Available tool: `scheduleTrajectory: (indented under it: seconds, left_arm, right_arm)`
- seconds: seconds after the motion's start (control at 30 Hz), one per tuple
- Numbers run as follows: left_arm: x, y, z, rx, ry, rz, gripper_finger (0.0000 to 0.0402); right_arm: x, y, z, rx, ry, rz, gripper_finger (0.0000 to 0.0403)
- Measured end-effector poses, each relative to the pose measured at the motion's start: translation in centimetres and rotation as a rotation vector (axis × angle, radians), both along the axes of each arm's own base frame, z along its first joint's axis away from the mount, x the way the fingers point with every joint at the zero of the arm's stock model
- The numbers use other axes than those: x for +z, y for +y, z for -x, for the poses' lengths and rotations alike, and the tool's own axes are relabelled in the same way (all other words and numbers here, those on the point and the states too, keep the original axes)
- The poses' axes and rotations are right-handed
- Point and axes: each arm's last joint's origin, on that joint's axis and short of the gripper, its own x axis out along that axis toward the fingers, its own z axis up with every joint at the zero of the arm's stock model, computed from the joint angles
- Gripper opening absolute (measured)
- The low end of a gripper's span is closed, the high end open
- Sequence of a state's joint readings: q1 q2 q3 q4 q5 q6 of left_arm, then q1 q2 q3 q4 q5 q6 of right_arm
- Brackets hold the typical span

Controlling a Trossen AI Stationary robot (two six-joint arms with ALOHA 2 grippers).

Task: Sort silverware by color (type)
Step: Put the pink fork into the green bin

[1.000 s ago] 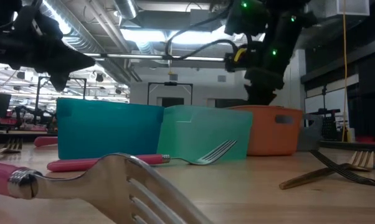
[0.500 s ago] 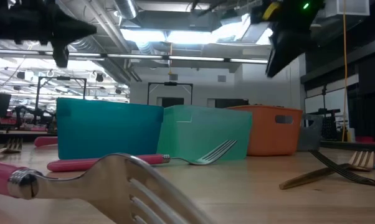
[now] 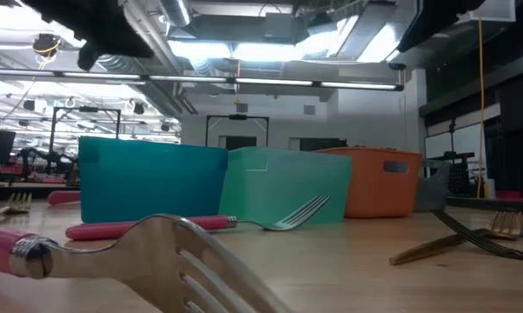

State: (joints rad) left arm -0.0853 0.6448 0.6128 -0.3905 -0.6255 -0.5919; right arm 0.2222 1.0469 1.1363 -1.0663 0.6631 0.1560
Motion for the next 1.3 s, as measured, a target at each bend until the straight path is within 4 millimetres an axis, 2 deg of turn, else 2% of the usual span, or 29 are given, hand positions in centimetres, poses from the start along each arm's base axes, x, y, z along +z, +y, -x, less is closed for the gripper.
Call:
scheduleTrajectory:
  seconds: [0.2, 0.33, 0.47, 0.67, 0.87, 1.07, 1.3]
  left_arm:
    - [0.2, 0.5, -1.0, 0.146, 0.326, 0.117, 0.0000]
    - [-1.1, 1.1, -1.4, 0.219, 0.479, 0.194, 0.0000]
    - [-2.5, 1.5, -2.1, 0.250, 0.551, 0.236, 0.0000]
    - [-3.7, 2.4, -2.5, 0.286, 0.601, 0.281, 0.0005]
    - [-3.8, 3.3, -2.4, 0.335, 0.599, 0.308, 0.0056]
    - [-3.9, 4.1, -2.4, 0.429, 0.559, 0.366, 0.0100]
    - [-5.4, 5.0, -3.2, 0.479, 0.633, 0.432, 0.0106]
  right_arm:
    - [-1.1, -0.6, 2.6, 0.041, -0.182, -0.022, 0.0095]
    - [-2.5, -0.7, 3.6, 0.095, -0.300, -0.066, 0.0095]
    - [-4.0, -0.6, 3.9, 0.135, -0.387, -0.113, 0.0095]
    - [-6.1, -0.4, 3.6, 0.169, -0.413, -0.146, 0.0095]
    - [-7.4, -0.4, 3.3, 0.168, -0.385, -0.148, 0.0095]
    - [-7.5, -0.3, 3.3, 0.180, -0.386, -0.170, 0.0095]
    - [-7.5, -0.3, 3.3, 0.169, -0.394, -0.184, 0.0095]
